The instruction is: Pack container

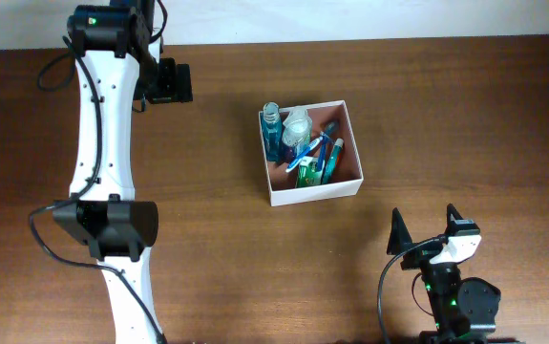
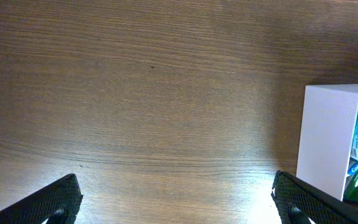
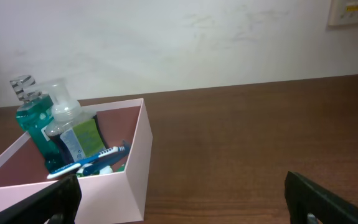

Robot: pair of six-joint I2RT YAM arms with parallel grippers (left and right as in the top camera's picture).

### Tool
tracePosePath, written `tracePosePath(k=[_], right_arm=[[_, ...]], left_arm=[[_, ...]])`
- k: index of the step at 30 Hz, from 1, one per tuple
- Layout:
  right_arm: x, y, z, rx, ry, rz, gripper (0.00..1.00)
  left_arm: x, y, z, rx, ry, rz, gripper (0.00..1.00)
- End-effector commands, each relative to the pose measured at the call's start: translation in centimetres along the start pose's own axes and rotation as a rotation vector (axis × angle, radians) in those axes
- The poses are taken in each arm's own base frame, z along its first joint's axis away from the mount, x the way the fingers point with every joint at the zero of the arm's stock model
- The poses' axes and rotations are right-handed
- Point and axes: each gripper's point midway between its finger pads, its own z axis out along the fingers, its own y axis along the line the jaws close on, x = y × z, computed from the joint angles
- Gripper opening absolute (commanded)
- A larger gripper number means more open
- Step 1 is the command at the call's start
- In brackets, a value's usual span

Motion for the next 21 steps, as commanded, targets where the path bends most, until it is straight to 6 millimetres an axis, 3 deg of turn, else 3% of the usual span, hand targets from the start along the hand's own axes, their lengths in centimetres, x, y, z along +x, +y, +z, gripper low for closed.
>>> tracePosePath(k=[1,3,7,11,15,21], right_arm=[[0.1,0.0,0.0,-0.004,-0.003,-0.008,0.99],[0.1,0.0,0.0,-0.004,-0.003,-0.008,0.99],[0.1,0.0,0.0,-0.004,-0.003,-0.008,0.99],[0.1,0.0,0.0,-0.004,-0.003,-0.008,0.98],[0.1,0.0,0.0,-0.004,-0.003,-0.008,0.99],[0.1,0.0,0.0,-0.004,-0.003,-0.008,0.99]], left_arm=[[0.1,-0.1,-1.3,0.012,-0.025,-0.007,0.99],[0.1,-0.1,-1.3,0.012,-0.025,-0.007,0.99],[-0.3,1.8,-1.4,-0.094,-0.047,-0.008,0.99],[-0.3,1.7,-1.4,-0.096,-0.047,-0.007,0.99],[-0.1,1.0,-1.9,-0.087,-0.049,0.007,0.99],[0.9,-1.5,-4.4,-0.048,-0.111,0.059,0.99]])
